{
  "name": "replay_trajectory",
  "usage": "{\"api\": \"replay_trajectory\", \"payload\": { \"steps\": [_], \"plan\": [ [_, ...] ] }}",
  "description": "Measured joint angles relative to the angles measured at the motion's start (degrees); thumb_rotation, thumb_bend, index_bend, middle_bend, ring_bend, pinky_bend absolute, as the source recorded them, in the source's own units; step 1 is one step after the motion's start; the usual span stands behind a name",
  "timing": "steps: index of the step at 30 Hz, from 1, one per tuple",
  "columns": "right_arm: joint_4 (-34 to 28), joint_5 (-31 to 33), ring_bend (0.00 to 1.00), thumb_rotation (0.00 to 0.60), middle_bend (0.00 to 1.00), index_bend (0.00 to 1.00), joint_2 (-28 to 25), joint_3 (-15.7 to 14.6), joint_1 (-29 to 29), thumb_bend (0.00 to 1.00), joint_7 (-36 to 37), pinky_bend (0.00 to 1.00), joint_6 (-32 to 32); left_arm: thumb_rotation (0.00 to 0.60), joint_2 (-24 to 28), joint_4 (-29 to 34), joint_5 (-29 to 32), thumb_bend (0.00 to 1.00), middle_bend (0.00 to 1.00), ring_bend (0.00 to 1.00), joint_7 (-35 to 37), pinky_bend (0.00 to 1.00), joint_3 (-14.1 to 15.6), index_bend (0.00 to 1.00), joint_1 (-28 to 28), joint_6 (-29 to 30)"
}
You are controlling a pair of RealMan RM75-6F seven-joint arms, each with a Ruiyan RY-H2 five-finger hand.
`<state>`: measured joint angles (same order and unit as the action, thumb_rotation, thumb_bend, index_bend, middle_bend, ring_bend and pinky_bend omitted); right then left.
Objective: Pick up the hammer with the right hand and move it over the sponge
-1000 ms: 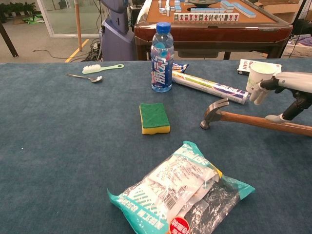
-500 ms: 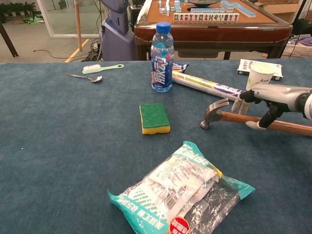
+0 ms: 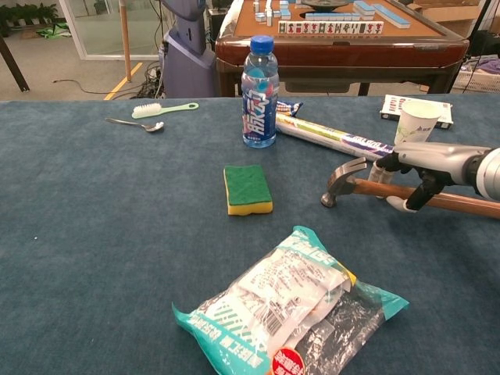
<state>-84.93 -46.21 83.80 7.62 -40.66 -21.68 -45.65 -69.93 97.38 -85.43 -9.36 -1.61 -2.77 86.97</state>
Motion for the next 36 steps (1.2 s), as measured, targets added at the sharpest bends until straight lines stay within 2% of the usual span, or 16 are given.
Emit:
{"api": "replay_trajectory", "payload": {
  "steps": [7, 16, 27, 36],
  "plan": [
    [0.3, 1.0, 0.11, 0.6, 0.36, 0.36, 0.3, -0.6, -0.5, 0.52, 0.1, 0.15, -0.1, 0.6, 0.0, 0.1, 0.1, 0.23, 0.0, 0.0, -0.3, 0.0, 0.1, 0.0, -0.1, -0.4],
    [0.5, 2.8, 0.16, 0.6, 0.44, 0.42, 0.1, -0.7, -1.1, 0.54, 1.1, 0.15, 0.6, 0.6, 0.0, 0.0, 0.4, 0.23, 0.0, 0.0, -0.4, 0.0, 0.1, 0.0, -0.2, -0.8],
    [1.4, 4.2, 0.19, 0.6, 0.46, 0.44, 0.1, -1.3, -1.8, 0.54, 1.7, 0.15, 1.2, 0.6, -0.3, -0.3, 0.7, 0.23, 0.0, 0.0, -0.5, 0.0, 0.1, 0.0, -0.4, -1.2],
    [1.8, 4.4, 0.23, 0.6, 0.5, 0.49, 0.3, -1.6, -2.1, 0.68, 2.4, 0.15, 1.3, 0.6, -0.2, -0.2, 1.0, 0.23, 0.0, 0.0, -0.6, 0.0, 0.1, 0.0, -0.4, -1.5]
  ]
}}
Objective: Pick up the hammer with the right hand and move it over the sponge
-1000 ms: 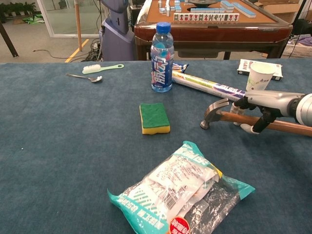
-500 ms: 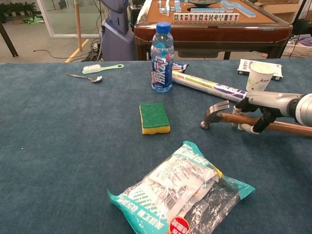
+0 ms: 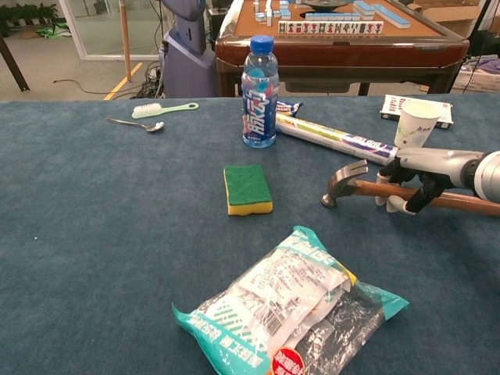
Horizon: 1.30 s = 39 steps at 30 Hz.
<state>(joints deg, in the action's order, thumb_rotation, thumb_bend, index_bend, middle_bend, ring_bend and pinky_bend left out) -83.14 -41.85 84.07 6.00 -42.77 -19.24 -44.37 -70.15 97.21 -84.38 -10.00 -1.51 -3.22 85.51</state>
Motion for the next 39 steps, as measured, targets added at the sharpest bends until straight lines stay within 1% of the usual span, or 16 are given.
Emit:
{"api": "replay_trajectory", "payload": {
  "steps": [15, 22, 24, 27, 31, 34, 38, 39],
  "plan": [
    [-1.0, -1.3, 0.3, 0.6, 0.55, 0.53, -0.5, -0.1, 0.5, 0.78, 1.2, 0.15, -1.7, 0.6, 0.3, 0.3, 0.5, 0.23, 0.0, 0.0, -0.5, 0.0, 0.2, 0.0, -0.1, -0.6],
    [-1.3, -3.0, 0.36, 0.6, 0.59, 0.57, -0.8, 0.0, 1.1, 0.89, 2.5, 0.17, -2.2, 0.6, 0.3, 0.5, 0.6, 0.23, 0.0, 0.0, -0.6, 0.0, 0.2, 0.0, 0.0, -0.5],
    [-1.4, -3.6, 0.38, 0.6, 0.6, 0.58, -0.9, 0.1, 1.3, 0.91, 3.1, 0.21, -2.4, 0.6, 0.3, 0.5, 0.6, 0.23, 0.0, 0.0, -0.6, 0.0, 0.2, 0.0, 0.0, -0.5],
    [-1.4, -4.6, 0.43, 0.6, 0.63, 0.6, -1.0, 0.4, 1.6, 0.97, 4.2, 0.28, -2.6, 0.6, 0.3, 0.7, 0.6, 0.23, 0.0, 0.0, -0.8, 0.0, 0.2, 0.0, 0.0, -0.5],
    [-1.3, -6.1, 0.48, 0.6, 0.66, 0.62, -1.3, 0.8, 2.2, 0.97, 5.8, 0.38, -2.8, 0.6, 0.3, 0.9, 0.6, 0.23, 0.0, 0.0, -1.2, 0.0, 0.2, 0.0, -0.1, -0.6],
    [-1.2, -7.1, 0.51, 0.6, 0.68, 0.64, -1.6, 1.1, 2.5, 0.97, 7.1, 0.47, -2.8, 0.6, 0.3, 1.1, 0.7, 0.23, 0.0, 0.0, -1.4, 0.0, 0.2, 0.0, -0.2, -0.6],
    [-1.3, -8.8, 0.58, 0.6, 0.72, 0.65, -2.1, 1.6, 2.9, 0.97, 8.6, 0.62, -3.0, 0.6, 0.4, 1.3, 0.7, 0.23, 0.0, 0.0, -1.7, 0.0, 0.2, 0.0, -0.2, -0.6],
    [-1.5, -9.2, 0.58, 0.6, 0.73, 0.66, -2.2, 1.8, 3.0, 0.97, 9.0, 0.64, -3.1, 0.6, 0.4, 1.4, 0.7, 0.23, 0.0, 0.0, -1.8, 0.0, 0.1, 0.0, -0.2, -0.6]
  ]
}}
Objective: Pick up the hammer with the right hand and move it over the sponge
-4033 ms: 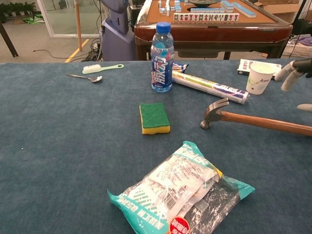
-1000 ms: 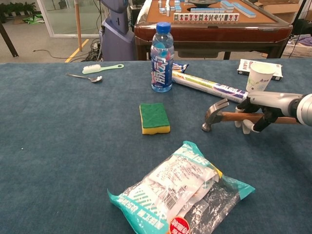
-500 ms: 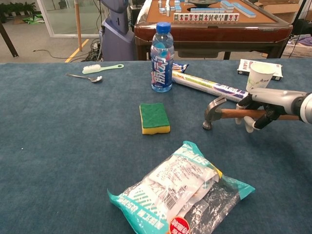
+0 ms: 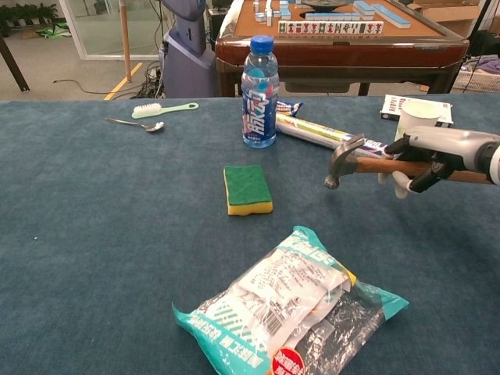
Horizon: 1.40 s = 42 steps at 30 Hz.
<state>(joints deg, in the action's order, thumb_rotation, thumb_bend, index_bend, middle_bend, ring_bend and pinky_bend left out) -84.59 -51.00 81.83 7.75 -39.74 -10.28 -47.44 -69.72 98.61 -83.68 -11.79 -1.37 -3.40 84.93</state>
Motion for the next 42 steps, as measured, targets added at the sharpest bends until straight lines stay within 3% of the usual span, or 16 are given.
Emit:
{"api": "replay_trajectory", "payload": {
  "steps": [7, 26, 42],
  "plan": [
    [-1.6, -1.7, 0.64, 0.6, 0.76, 0.67, -2.1, 0.8, 0.2, 0.97, 1.1, 0.73, 0.1, 0.6, 0.1, 0.2, 0.0, 0.23, 0.0, 0.0, -0.2, 0.0, 0.0, 0.0, 0.1, 0.2],
    [-6.2, 0.1, 0.67, 0.6, 0.78, 0.68, -5.9, 3.1, -4.7, 0.98, 0.9, 0.75, 5.9, 0.6, 0.4, 0.7, 0.2, 0.23, 0.0, 0.0, -0.7, 0.0, 0.1, 0.0, 0.6, 1.0],
    [-3.1, 0.8, 0.68, 0.6, 0.79, 0.69, -0.2, 4.9, -9.6, 0.98, 2.6, 0.76, 7.3, 0.6, 1.2, 0.7, 0.3, 0.23, 0.0, 0.0, -0.1, 0.0, 0.3, 0.0, 1.8, 2.2]
  ]
}}
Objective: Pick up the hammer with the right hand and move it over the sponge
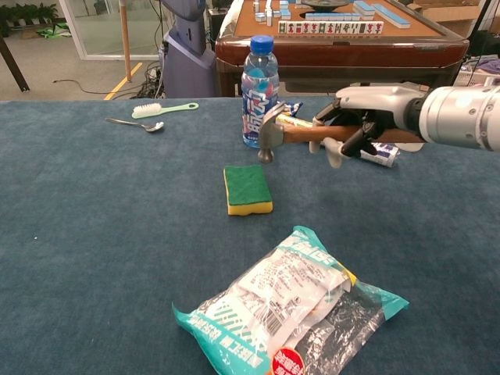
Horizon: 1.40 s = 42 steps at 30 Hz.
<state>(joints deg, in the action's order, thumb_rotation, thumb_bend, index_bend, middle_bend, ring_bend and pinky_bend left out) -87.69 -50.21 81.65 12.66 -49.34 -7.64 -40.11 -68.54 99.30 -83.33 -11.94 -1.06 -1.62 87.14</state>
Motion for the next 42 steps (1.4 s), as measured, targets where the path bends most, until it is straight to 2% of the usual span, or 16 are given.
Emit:
{"api": "replay_trajectory", "payload": {
  "steps": [16, 21, 30, 35, 42],
  "plan": [
    [8.6, 5.9, 0.68, 0.6, 0.8, 0.7, 8.1, -3.4, -5.1, 1.0, -6.1, 0.76, 1.4, 0.6, -0.1, -1.2, 0.4, 0.23, 0.0, 0.0, 1.4, 0.0, 0.2, 0.0, 0.7, 0.0],
    [7.0, 5.7, 0.68, 0.6, 0.8, 0.7, 7.4, -2.8, -5.0, 1.0, -5.5, 0.76, 0.3, 0.6, -0.1, -1.3, 0.2, 0.23, 0.0, 0.0, 1.8, 0.0, 0.2, 0.0, 0.9, 0.4],
    [-0.2, 1.8, 0.68, 0.6, 0.8, 0.7, 2.0, -1.3, -2.7, 1.0, -3.1, 0.76, -3.4, 0.6, -0.3, -1.1, -0.3, 0.23, 0.0, 0.0, 1.2, 0.0, 0.1, 0.0, 0.7, 0.1],
    [1.5, 2.2, 0.68, 0.6, 0.8, 0.7, 3.1, -1.8, -2.9, 1.0, -3.2, 0.76, -2.7, 0.6, -0.3, -1.1, 0.0, 0.23, 0.0, 0.0, 1.0, 0.0, 0.1, 0.0, 0.7, -0.1],
    [7.6, 4.3, 0.68, 0.6, 0.8, 0.7, 7.2, -3.4, -4.5, 1.0, -5.4, 0.76, -0.5, 0.6, -0.3, -1.4, 0.6, 0.23, 0.0, 0.0, 1.4, 0.0, 0.2, 0.0, 0.9, -0.5]
  ]
}}
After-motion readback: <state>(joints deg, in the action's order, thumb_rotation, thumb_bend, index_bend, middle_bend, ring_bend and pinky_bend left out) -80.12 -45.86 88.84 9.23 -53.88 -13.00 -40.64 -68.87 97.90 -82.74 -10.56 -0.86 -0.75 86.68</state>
